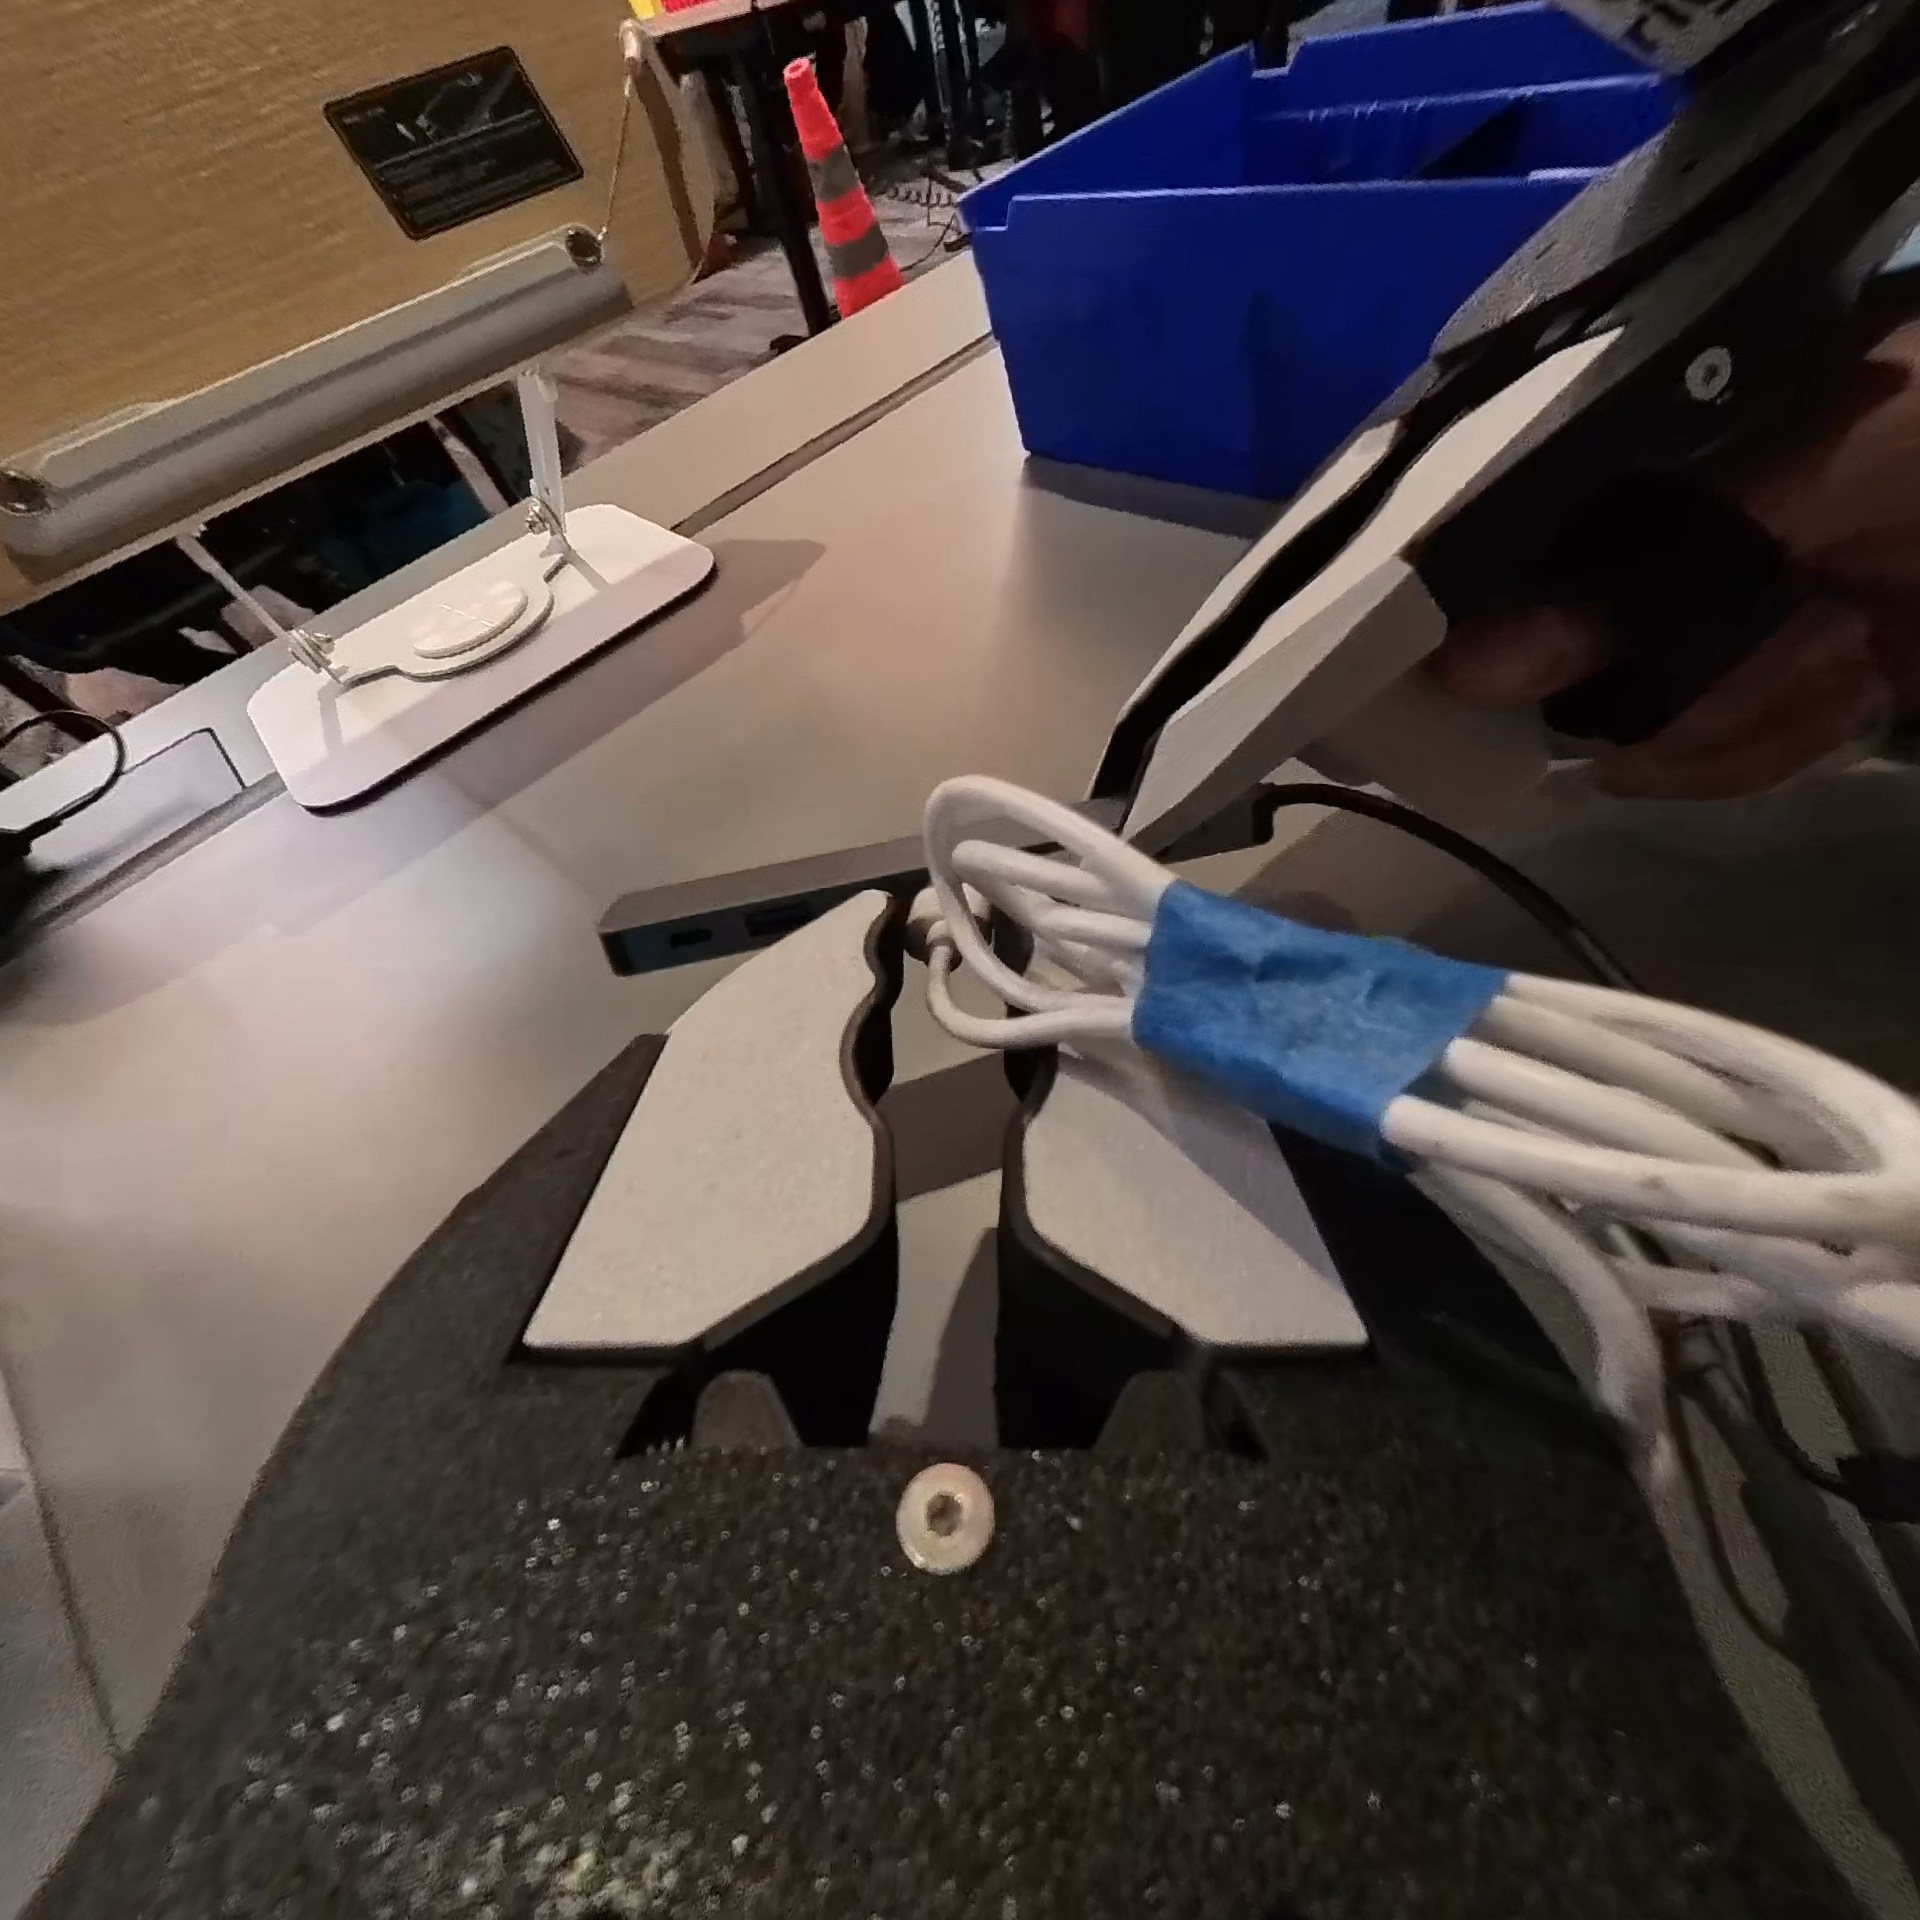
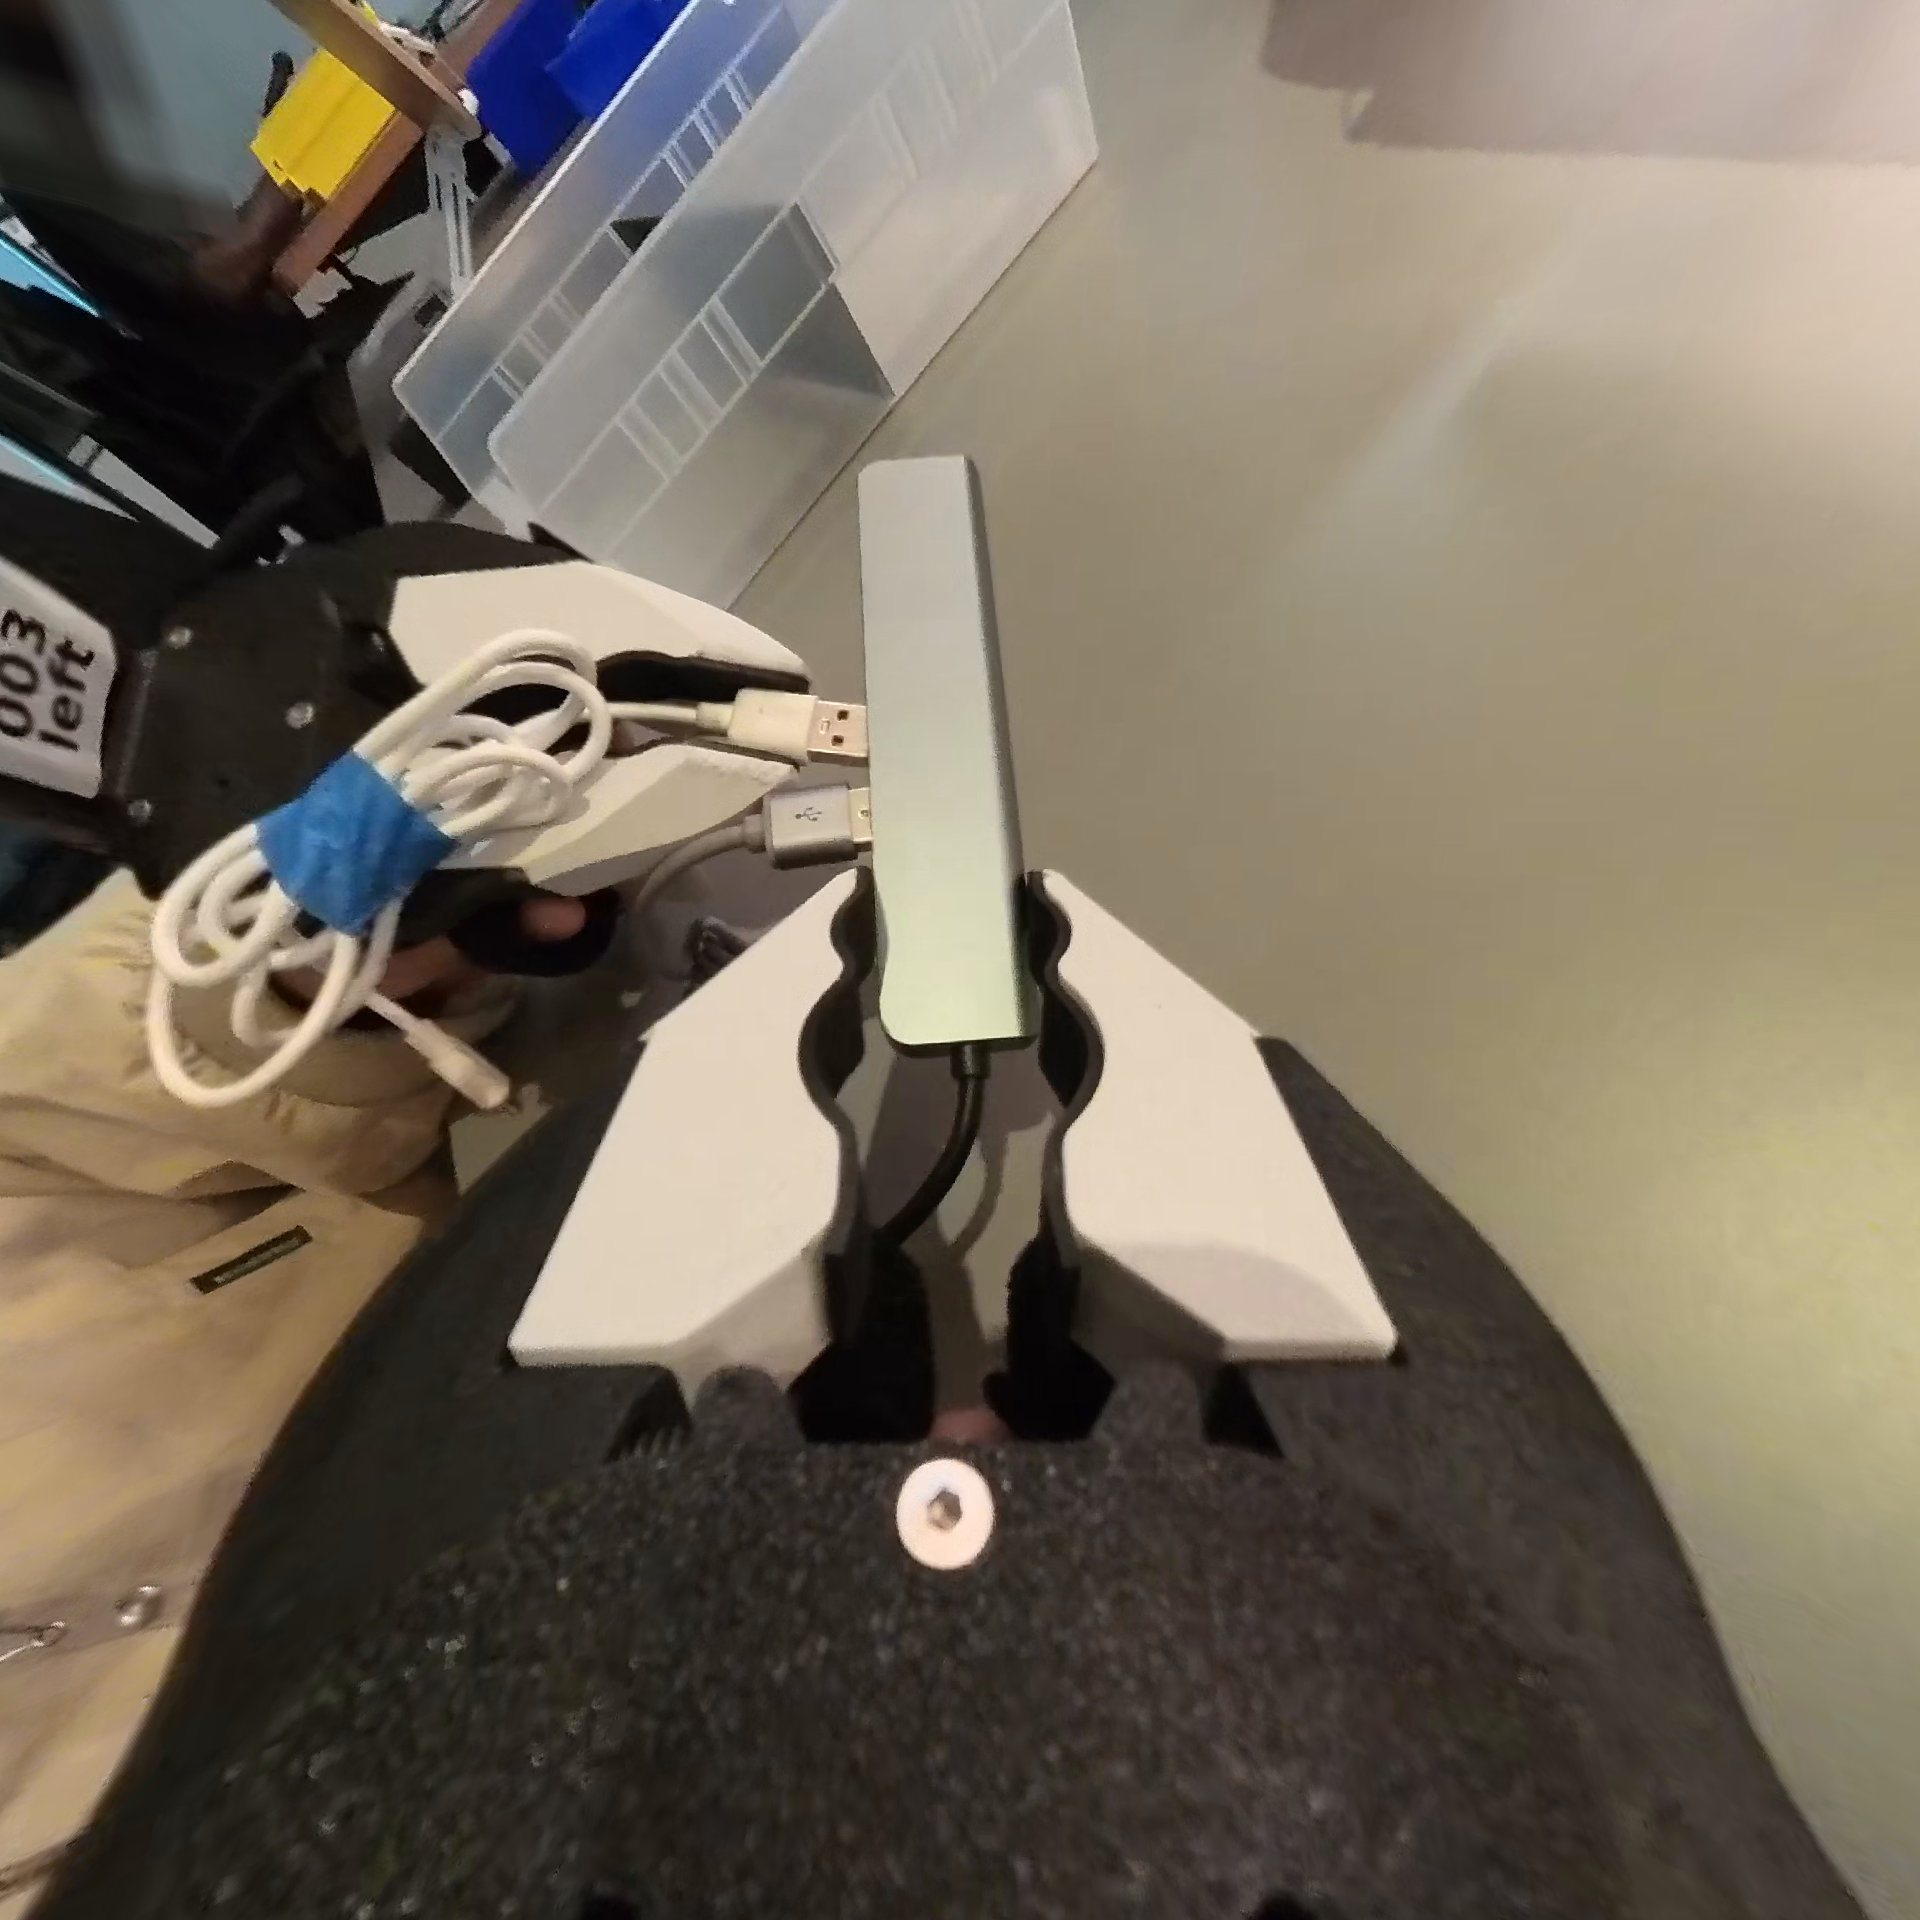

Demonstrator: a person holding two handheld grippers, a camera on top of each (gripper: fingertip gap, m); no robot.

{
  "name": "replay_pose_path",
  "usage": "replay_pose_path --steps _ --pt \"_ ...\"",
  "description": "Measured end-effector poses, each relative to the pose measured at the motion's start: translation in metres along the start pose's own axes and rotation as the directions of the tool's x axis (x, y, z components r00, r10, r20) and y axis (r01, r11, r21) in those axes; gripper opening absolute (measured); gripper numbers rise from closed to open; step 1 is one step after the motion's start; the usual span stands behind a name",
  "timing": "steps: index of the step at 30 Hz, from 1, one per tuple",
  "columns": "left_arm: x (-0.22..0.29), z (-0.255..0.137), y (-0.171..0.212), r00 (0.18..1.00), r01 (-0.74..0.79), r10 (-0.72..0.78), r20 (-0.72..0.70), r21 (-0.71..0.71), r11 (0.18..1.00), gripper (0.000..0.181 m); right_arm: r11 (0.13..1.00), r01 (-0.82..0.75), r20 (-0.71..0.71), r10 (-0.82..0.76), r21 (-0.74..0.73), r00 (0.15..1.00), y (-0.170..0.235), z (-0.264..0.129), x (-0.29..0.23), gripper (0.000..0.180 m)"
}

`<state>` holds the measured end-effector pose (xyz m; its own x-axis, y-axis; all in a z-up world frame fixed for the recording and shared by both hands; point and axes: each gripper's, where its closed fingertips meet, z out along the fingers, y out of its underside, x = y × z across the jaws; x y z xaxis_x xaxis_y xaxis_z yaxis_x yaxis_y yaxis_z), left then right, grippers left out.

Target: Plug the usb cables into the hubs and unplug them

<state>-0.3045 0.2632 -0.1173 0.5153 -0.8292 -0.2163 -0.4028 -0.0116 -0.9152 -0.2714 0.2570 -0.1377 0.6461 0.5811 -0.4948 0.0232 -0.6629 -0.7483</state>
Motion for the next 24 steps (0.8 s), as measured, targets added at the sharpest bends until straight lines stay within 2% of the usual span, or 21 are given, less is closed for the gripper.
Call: replay_pose_path --steps 5,9,14,15,17,21,24 --pt "-0.004 -0.006 -0.004 1.0 0.007 -0.006 0.014 -0.062 0.998 0.016 0.991 -0.132 0.082 0.13 0.016 0.988 0.0 0.004 -0.007 0.028" --pt "-0.008 -0.011 -0.007 1.0 0.017 -0.016 0.014 -0.095 0.995 0.022 0.987 -0.157 0.118 0.153 0.025 0.981 -0.002 0.005 -0.012 0.029" --pt "-0.007 -0.014 -0.007 0.999 0.022 -0.021 0.024 -0.065 0.998 0.021 0.99 -0.137 0.088 0.135 0.018 0.987 0.0 0.006 -0.009 0.028" --pt "-0.005 -0.015 -0.008 1.0 0.024 -0.023 0.015 -0.056 0.998 0.017 0.99 -0.142 0.083 0.14 0.015 0.987 0.001 0.006 -0.008 0.029" --pt "-0.001 -0.017 -0.009 1.0 0.005 -0.005 0.0 -0.047 0.999 0.0 0.99 -0.139 0.066 0.138 0.012 0.988 0.003 0.006 -0.004 0.029" --pt "-0.007 -0.02 0.006 1.0 -0.018 0.02 0.016 -0.11 0.994 0.0 0.99 -0.137 0.023 0.136 0.031 0.99 0.001 0.002 0.007 0.029" --pt "-0.01 -0.027 0.015 0.999 0.034 -0.033 0.011 -0.123 0.992 0.006 0.993 -0.11 -0.033 0.111 0.033 0.993 0.002 -0.001 0.019 0.028"
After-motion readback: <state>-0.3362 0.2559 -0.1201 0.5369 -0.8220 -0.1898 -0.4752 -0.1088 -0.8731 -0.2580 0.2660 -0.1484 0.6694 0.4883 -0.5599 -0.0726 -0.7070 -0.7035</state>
